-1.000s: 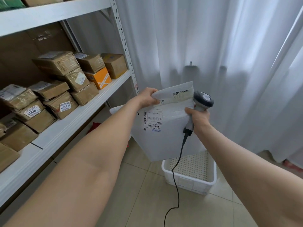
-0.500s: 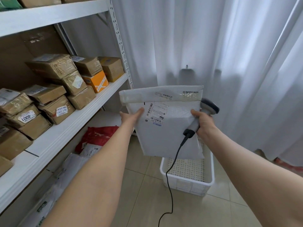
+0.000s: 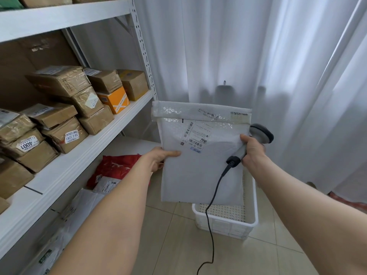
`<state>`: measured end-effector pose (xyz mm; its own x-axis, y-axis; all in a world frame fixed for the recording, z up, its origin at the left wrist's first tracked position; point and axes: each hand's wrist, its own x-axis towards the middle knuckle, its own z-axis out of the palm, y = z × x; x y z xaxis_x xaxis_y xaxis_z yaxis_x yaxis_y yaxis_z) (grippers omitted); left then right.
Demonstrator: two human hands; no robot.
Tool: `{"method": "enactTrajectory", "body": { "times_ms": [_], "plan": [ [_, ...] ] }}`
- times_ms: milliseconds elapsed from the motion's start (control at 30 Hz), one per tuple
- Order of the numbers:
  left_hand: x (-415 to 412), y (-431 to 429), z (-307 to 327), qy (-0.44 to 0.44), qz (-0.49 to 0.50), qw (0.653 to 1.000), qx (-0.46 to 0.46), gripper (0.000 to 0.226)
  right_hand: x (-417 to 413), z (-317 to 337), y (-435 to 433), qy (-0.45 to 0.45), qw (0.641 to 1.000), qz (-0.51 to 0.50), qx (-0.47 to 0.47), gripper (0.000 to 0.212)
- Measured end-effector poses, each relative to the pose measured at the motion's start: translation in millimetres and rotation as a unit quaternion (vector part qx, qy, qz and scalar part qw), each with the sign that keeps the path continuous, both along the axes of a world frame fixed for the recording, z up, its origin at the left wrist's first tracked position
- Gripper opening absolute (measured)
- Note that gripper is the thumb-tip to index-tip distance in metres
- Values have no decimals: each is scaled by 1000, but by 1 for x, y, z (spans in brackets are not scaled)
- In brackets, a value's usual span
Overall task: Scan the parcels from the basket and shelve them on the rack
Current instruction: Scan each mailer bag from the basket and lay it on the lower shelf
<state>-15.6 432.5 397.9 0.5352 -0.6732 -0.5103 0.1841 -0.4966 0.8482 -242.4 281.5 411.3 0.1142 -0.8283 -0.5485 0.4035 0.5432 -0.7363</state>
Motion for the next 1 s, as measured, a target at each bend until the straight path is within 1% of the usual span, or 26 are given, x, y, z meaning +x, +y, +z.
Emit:
{"method": "enactTrajectory", "body": {
  "times_ms": [100, 167, 333, 400, 467, 500, 733, 833, 933, 1000],
  "plan": [
    [-1, -2, 0, 37, 9, 999, -24, 33, 0, 2, -3, 16, 1000, -15, -3, 30],
    [-4, -4, 0, 57, 23, 996, -62, 38, 2, 2, -2, 19, 1000, -15, -4, 26],
    [-4, -7, -4, 7, 63, 993, -103, 50, 3, 5, -1, 16, 1000, -10, -18, 38],
    [-5, -9, -5, -3, 88, 990, -113, 48, 3, 2, 0, 47, 998, 11, -33, 42],
    [-5, -11, -5, -5, 112, 986, -126, 46, 5, -1, 3, 86, 994, 45, -56, 36],
    [-4, -12, -5, -2, 121, 984, -132, 46, 6, -3, 5, 90, 992, 64, -64, 35],
    [-13, -19, -11, 29, 114, 986, -123, 44, 19, -9, 23, 62, 981, 165, -84, 34],
    [-22, -21, -14, 51, 116, 984, -124, 41, 25, -10, 30, 27, 972, 220, -73, 23],
    [-30, -23, -17, 60, 128, 980, -136, 39, 30, -7, 34, 7, 969, 238, -67, 14],
    [-33, -24, -19, 58, 147, 977, -140, 38, 33, -5, 37, 9, 967, 247, -70, 13]
  ]
}}
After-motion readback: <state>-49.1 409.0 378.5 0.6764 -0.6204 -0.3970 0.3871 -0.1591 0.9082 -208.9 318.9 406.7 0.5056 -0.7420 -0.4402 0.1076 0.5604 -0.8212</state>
